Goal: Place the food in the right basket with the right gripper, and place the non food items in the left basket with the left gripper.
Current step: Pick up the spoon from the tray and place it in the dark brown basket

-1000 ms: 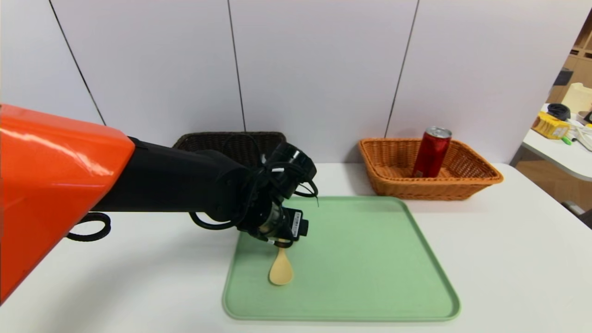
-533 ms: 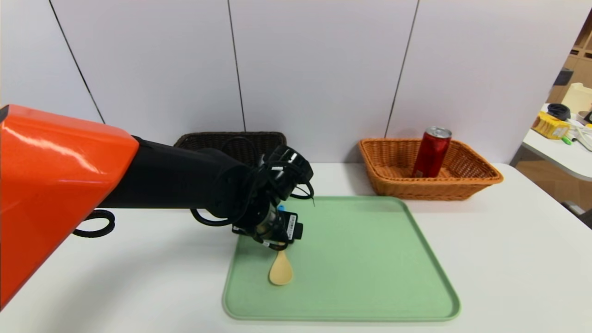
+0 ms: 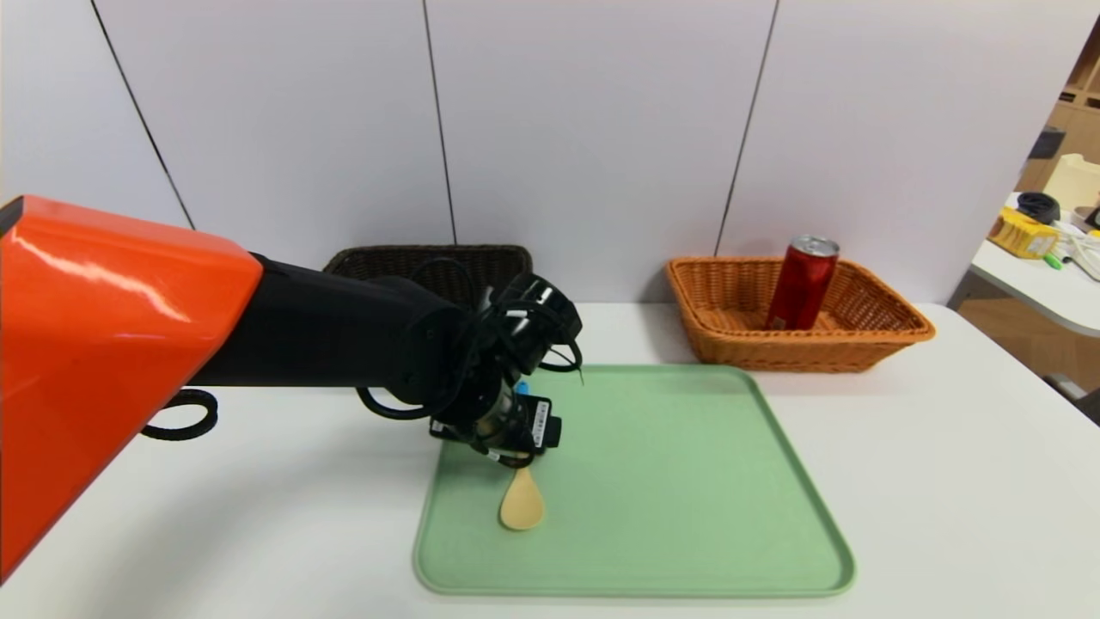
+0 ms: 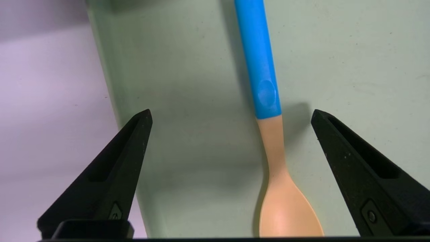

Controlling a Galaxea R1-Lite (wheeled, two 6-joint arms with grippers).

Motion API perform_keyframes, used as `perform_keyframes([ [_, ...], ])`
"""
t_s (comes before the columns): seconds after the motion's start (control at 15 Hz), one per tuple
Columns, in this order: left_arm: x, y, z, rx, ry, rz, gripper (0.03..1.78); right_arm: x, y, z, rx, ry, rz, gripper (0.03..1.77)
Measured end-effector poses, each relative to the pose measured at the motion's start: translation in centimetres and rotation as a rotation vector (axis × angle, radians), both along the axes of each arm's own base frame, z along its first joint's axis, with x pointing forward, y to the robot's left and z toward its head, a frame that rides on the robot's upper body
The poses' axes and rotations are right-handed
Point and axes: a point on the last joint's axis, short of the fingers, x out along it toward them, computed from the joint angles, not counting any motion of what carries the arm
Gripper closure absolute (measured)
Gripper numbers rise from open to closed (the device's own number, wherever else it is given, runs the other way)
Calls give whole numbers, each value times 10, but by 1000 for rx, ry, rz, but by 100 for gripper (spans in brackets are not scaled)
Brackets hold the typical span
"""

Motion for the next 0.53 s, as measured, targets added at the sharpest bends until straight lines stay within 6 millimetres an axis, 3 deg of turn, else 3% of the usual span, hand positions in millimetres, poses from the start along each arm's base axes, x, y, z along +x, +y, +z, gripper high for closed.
perform_keyframes([
  [0.53,2,-1,-5,-3,10,14,12,0,0,0,0,0,0,10],
])
